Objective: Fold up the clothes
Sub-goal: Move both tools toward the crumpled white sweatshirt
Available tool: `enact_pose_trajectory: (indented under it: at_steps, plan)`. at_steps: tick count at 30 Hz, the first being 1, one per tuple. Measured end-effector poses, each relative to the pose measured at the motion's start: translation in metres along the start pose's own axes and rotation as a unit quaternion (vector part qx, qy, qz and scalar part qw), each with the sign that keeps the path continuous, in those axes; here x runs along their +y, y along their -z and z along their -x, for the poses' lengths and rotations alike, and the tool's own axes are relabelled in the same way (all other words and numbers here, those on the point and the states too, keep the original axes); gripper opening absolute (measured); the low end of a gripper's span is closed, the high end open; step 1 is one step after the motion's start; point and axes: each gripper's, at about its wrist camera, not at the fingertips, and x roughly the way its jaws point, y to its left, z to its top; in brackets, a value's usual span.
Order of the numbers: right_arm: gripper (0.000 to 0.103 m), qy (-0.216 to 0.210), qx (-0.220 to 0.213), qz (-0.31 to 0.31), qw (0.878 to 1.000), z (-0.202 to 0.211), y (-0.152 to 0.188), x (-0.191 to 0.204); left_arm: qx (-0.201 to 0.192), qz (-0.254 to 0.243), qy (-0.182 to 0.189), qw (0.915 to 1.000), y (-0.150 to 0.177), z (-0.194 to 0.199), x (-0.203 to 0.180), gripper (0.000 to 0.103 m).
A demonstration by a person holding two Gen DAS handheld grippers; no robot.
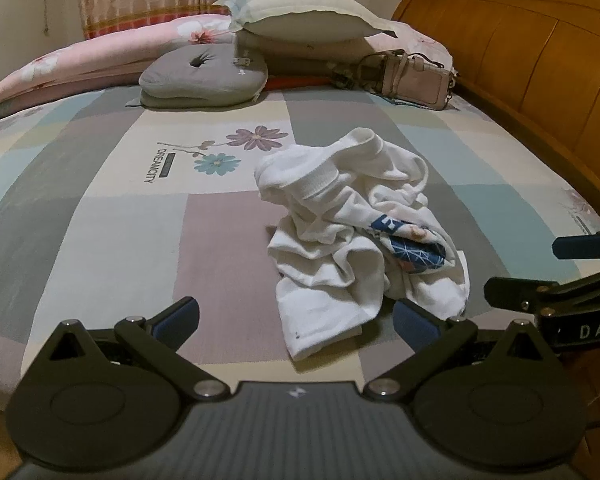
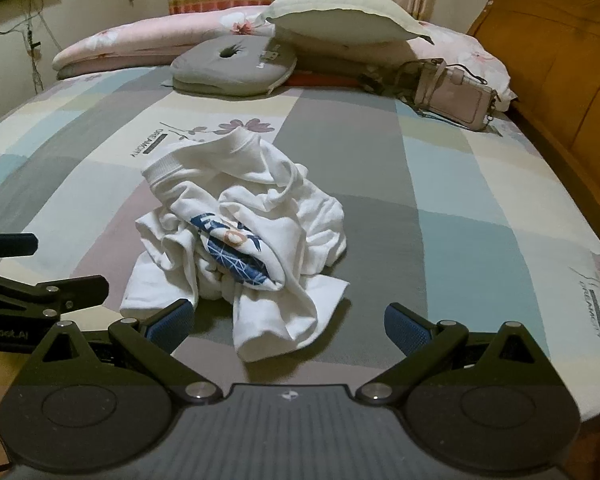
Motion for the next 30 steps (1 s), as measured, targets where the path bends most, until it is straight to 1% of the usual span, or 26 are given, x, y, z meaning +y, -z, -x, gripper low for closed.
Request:
enact_pose_trajectory:
  at_steps: [4,11,21,25,28,30]
  plan:
    - [0.103,0.000,0.002,0.007,1.000,-0.010,-0.004,0.000,0.016,0.006,-0.006,0.9998,-0.004,-0.014,0.003,0.102]
    - [0.103,-0.003,0.006,0.021,1.000,-0.035,-0.019,0.000,0.028,0.006,-0.010,0.9995,-0.013,-0.038,0.008,0.102]
    - [0.103,-0.013,0.018,0.040,0.999,-0.088,-0.043,0.002,0.039,-0.004,-0.020,0.9990,-0.030,-0.082,0.016,0.102]
    - [0.103,-0.041,0.031,0.033,0.998,-0.108,-0.044,-0.004,0.051,-0.008,-0.012,0.9986,-0.029,-0.104,0.016,0.102]
    - [0.103,-0.066,0.032,0.026,0.997,-0.116,-0.039,-0.008,0.048,-0.018,-0.002,0.9987,-0.027,-0.116,0.014,0.102]
    - [0.103,-0.085,0.026,0.027,0.996,-0.120,-0.034,-0.011,0.039,-0.029,0.008,0.9988,-0.023,-0.121,0.013,0.102]
